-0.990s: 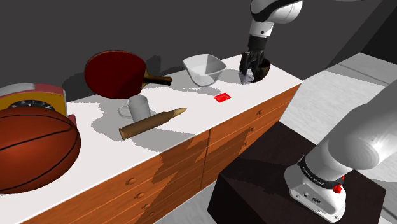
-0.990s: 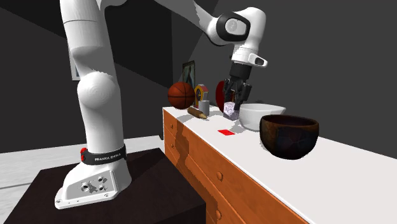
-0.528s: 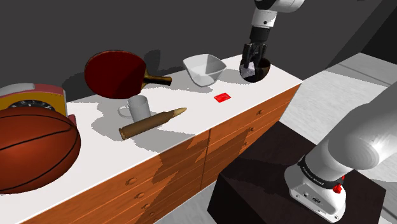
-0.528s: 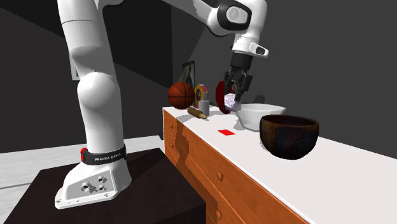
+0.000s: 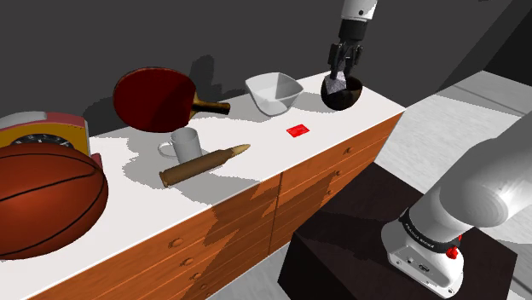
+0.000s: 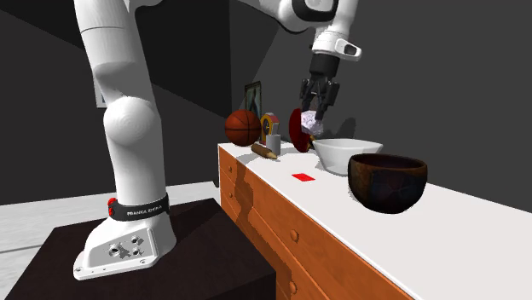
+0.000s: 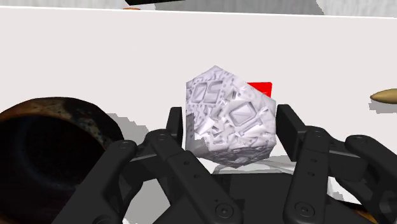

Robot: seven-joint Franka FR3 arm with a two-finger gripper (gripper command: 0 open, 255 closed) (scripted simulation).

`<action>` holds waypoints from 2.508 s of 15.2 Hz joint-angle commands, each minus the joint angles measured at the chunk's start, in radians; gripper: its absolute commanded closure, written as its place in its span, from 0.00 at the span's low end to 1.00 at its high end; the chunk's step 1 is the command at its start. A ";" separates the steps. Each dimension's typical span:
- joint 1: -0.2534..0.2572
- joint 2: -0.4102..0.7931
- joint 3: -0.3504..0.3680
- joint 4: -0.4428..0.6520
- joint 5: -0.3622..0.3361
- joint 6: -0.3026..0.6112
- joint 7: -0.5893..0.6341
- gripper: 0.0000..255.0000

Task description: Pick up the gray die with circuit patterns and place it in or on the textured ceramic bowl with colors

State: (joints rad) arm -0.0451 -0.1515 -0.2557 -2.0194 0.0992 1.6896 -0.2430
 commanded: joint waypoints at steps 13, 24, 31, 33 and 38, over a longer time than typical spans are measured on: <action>-0.122 0.327 -0.124 0.452 0.052 -0.171 -0.242 1.00; -0.198 0.494 -0.147 0.593 0.100 -0.166 -0.336 1.00; -0.190 0.496 -0.144 0.501 0.103 -0.074 -0.345 1.00; -0.189 0.499 -0.144 0.478 0.104 -0.048 -0.348 1.00; -0.188 0.501 -0.143 0.468 0.105 -0.036 -0.349 1.00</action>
State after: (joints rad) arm -0.2336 0.3492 -0.3988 -1.5512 0.2042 1.6527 -0.5924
